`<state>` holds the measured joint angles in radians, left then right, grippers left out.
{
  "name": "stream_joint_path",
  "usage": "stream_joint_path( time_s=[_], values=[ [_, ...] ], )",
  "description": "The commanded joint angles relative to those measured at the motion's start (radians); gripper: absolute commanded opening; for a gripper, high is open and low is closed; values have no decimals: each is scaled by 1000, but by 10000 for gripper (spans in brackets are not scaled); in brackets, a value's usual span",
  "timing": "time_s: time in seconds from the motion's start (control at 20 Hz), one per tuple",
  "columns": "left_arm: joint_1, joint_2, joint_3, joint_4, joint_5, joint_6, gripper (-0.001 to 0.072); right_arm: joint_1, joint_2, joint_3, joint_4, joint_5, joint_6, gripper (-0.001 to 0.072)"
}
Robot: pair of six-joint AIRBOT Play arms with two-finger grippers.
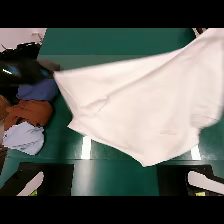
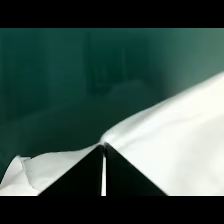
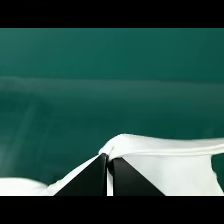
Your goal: Fold the shirts.
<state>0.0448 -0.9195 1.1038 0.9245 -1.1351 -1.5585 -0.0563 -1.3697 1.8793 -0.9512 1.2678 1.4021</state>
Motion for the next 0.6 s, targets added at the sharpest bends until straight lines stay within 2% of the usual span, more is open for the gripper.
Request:
stream_joint_path(
  time_s=[0.0, 0.15, 0.3, 0.35, 0.4, 0.45, 0.55],
  values=[
    [0, -127, -232, -29, 201, 67, 22, 141, -241, -12, -47, -34, 8, 13],
    [1, -266, -190, -58, 381, 127, 22, 186, -399, 92, -47, -75, 8, 13],
    [1, -366, -79, -68, 391, 127, 45, 188, -476, 190, -43, -97, 44, 26],
    [1, -372, -55, -61, 389, 127, 312, 177, -476, 190, -43, -100, 56, 245],
    [1, -372, -31, -48, 382, 127, 621, 164, -475, 190, -35, -85, 56, 512],
    [11, -370, 3, -16, 338, 127, 661, 149, -470, 187, -31, -53, 56, 511],
    [58, -359, 69, 85, 175, 126, 663, 109, -410, 113, -26, 9, 50, 452]
  ],
)
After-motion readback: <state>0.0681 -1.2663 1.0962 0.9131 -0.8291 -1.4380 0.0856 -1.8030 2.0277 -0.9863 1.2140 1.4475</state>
